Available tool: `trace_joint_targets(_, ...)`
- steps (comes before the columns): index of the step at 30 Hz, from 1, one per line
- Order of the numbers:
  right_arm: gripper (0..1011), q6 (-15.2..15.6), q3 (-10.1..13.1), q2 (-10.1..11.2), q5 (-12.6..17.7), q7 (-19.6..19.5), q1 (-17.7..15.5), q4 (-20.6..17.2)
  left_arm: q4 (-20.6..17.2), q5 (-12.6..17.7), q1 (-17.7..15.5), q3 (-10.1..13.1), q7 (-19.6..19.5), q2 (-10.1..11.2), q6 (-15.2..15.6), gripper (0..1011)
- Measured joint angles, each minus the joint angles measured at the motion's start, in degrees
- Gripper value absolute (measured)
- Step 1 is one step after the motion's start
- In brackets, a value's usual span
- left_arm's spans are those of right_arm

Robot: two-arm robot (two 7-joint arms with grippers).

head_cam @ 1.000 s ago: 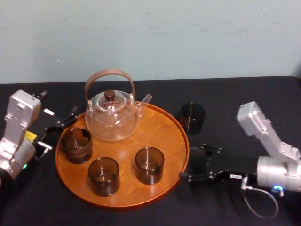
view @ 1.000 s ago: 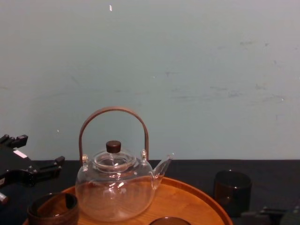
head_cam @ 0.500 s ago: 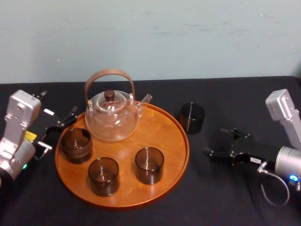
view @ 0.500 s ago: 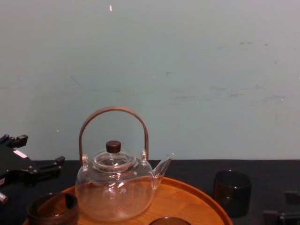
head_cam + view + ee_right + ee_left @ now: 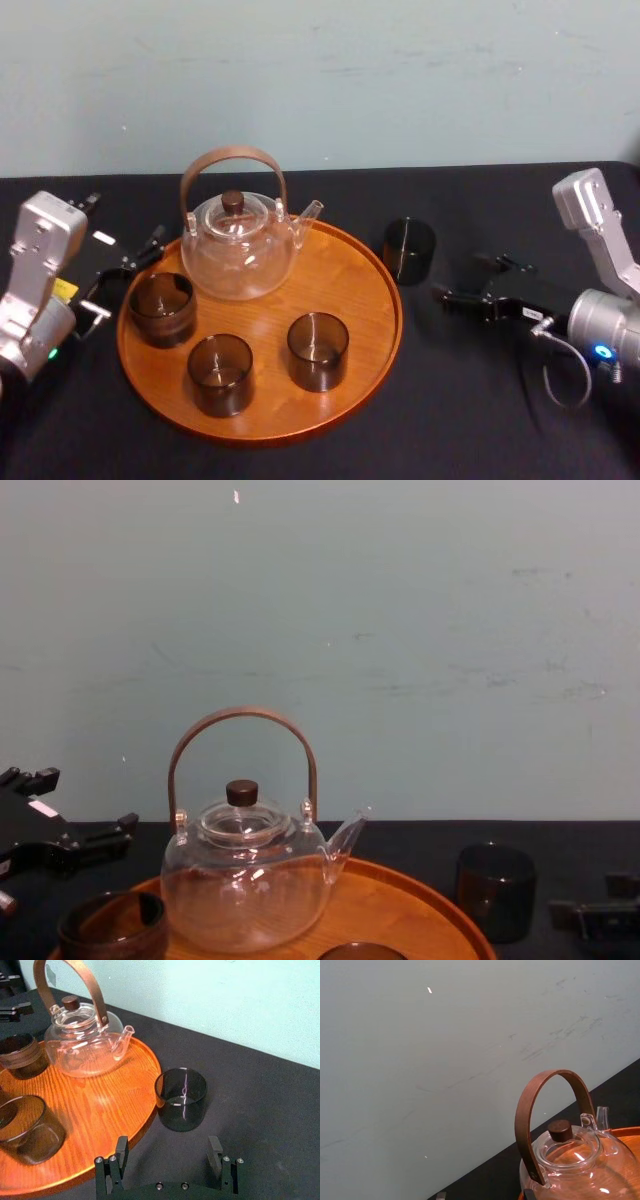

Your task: Pick up the glass from the table and place it on the tray.

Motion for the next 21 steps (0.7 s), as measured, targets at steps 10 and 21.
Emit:
trace_joint_targets(10,1002,0.07,-0.04,-2.77,-2.03,-0.25,2.52,3.03,0.00,0.00,0.00,0.00,0.00,0.00,0.00,1001)
trace_joint_targets(21,1002,0.11,-0.24,-5.50,-4.51,-0.71,4.96,6.15,0.00,0.00,0.00,0.00,0.00,0.00,0.00,1001)
